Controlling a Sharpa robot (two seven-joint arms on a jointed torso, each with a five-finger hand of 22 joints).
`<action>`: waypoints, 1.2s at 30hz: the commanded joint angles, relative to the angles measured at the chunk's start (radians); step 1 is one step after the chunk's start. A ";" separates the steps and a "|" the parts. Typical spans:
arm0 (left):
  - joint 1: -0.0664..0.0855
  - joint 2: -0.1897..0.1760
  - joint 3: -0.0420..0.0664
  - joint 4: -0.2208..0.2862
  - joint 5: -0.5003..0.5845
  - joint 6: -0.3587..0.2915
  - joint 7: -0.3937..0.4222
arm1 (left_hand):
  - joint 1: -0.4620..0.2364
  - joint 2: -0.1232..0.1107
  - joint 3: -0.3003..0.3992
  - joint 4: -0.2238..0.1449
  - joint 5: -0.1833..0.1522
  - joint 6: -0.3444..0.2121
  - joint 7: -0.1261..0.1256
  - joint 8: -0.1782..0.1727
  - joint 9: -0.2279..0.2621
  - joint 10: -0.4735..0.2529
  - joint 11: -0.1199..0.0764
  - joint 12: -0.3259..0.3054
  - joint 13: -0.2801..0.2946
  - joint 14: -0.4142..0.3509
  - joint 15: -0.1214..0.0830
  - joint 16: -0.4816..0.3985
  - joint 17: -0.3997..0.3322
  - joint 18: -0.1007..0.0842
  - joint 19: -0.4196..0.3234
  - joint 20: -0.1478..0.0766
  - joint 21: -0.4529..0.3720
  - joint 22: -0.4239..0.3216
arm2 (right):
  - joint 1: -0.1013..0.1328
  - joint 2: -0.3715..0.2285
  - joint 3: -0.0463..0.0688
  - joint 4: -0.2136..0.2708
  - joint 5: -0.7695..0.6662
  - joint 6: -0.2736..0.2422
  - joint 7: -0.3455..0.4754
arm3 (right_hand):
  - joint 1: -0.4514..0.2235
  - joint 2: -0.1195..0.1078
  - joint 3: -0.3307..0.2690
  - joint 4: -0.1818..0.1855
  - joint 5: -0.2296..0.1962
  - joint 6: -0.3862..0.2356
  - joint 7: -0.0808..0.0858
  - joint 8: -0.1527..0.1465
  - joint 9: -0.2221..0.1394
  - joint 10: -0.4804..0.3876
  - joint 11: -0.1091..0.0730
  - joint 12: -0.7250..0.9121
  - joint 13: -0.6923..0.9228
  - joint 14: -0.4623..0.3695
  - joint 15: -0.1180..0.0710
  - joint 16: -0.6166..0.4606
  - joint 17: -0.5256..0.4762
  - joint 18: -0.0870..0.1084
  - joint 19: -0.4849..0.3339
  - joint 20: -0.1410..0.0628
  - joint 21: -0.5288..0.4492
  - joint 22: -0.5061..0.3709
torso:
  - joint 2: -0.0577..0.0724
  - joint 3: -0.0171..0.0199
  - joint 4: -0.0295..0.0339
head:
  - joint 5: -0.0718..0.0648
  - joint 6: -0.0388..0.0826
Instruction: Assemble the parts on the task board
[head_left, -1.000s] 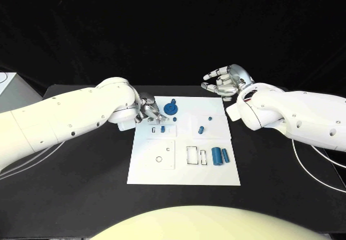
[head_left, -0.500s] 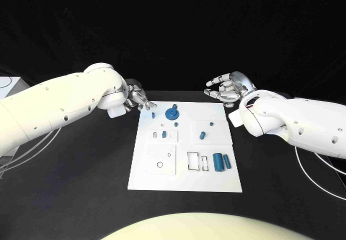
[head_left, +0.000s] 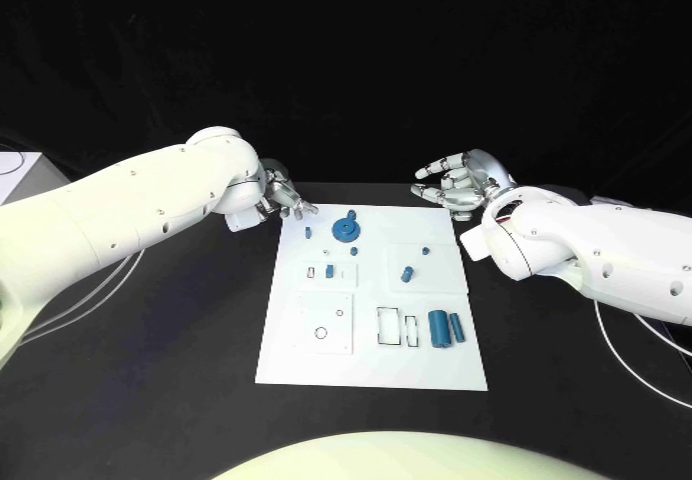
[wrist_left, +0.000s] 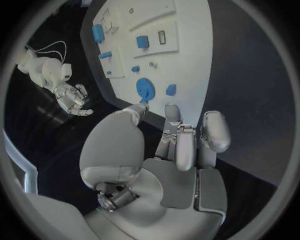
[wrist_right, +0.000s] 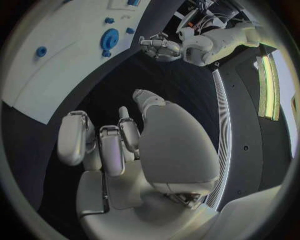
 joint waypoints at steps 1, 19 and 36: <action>0.000 0.020 -0.006 -0.036 -0.009 0.067 0.012 | -0.013 0.002 -0.008 0.002 -0.003 0.008 -0.003 -0.003 -0.001 0.002 0.002 0.005 -0.002 0.061 0.007 0.002 0.163 0.001 0.001 0.001 0.004 -0.002 | 0.000 -0.001 0.000 0.004 -0.007 0.013 0.011 | -0.011 -0.002 0.006 -0.001 0.003 -0.008 0.001 0.006 0.001 -0.006 0.000 -0.004 0.037 0.043 -0.004 -0.005 0.040 0.013 -0.006 0.002 -0.005 0.011 | 0.007 -0.0003 -0.0016 | 0.002 0.003; -0.008 0.070 -0.018 -0.129 -0.009 0.083 0.025 | -0.024 0.006 -0.020 0.001 -0.004 0.017 -0.005 0.003 -0.001 -0.001 0.001 0.007 -0.003 0.062 0.006 0.003 0.164 0.001 0.001 0.000 0.005 0.000 | 0.000 -0.003 0.000 0.009 -0.008 0.007 0.015 | -0.012 -0.003 0.009 -0.002 0.004 -0.009 0.001 0.008 0.001 -0.010 0.000 -0.008 0.033 0.042 -0.004 -0.008 0.036 0.014 -0.009 0.002 -0.012 0.006 | 0.017 -0.0022 -0.0056 | 0.003 0.005; -0.011 0.074 -0.026 -0.131 -0.004 0.127 0.034 | 0.017 0.015 -0.022 -0.006 -0.002 0.035 -0.015 0.017 0.005 0.002 -0.007 0.015 0.003 0.064 0.000 0.006 0.171 0.000 0.003 -0.002 0.007 0.006 | 0.000 -0.002 0.000 0.007 -0.008 0.008 0.015 | -0.012 -0.003 0.010 -0.002 0.005 -0.010 0.001 0.008 0.002 -0.012 0.000 -0.010 0.031 0.042 -0.004 -0.009 0.034 0.014 -0.009 0.002 -0.014 0.005 | 0.016 -0.0005 -0.0058 | 0.002 0.000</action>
